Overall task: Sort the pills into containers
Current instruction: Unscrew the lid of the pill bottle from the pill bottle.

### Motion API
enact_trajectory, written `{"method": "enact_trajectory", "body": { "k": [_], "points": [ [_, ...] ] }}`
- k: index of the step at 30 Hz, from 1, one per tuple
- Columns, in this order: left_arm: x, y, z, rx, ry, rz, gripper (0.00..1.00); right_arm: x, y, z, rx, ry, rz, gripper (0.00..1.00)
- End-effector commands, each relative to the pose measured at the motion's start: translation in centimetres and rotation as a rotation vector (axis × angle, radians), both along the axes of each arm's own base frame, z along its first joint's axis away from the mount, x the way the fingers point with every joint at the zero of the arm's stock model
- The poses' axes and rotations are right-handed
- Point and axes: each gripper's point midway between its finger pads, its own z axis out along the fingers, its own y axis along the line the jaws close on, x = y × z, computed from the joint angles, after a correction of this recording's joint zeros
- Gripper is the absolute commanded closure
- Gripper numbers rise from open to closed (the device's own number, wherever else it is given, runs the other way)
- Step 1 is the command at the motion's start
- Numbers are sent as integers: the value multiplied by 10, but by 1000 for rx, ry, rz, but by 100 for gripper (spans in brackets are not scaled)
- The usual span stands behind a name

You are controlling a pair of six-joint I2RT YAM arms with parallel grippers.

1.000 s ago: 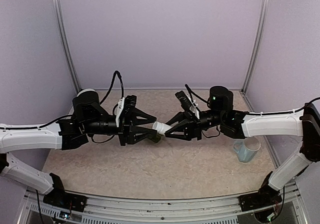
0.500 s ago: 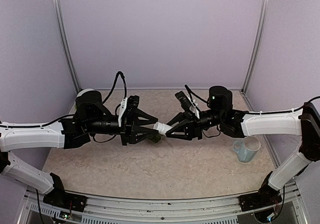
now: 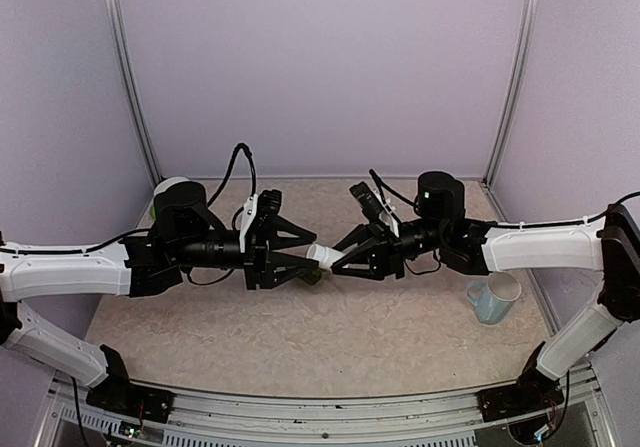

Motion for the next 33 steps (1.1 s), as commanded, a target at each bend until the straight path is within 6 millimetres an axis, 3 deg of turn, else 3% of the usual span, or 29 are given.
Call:
{"method": "enact_trajectory", "body": {
  "k": [1,8,12,19,24,27,29,32,33],
  "points": [
    [5,1,7,-19,-5,22,51,0,2,8,23,-17,12,89],
    [7,0,7,-18,11,22,68,3,2,8,24,-20,1,89],
    [17,-3,6,-18,86,69,73,13,3,8,12,-66,-71,89],
    [63,-17,-18,44,441,277,79,53,-3,10,-27,-230,-343,90],
    [74,-17,-34,25,644,341,78,72,-12,10,-45,-322,-519,91],
    [76,-11,-30,-16,687,332,63,71,-15,12,-36,-345,-549,91],
    [77,-8,-22,-43,674,322,48,68,-15,13,-30,-344,-541,91],
    [80,-2,-7,-90,625,316,22,61,-11,12,-23,-325,-504,91],
    [82,0,-3,-102,614,313,9,57,-9,12,-19,-319,-490,91]
  ]
}}
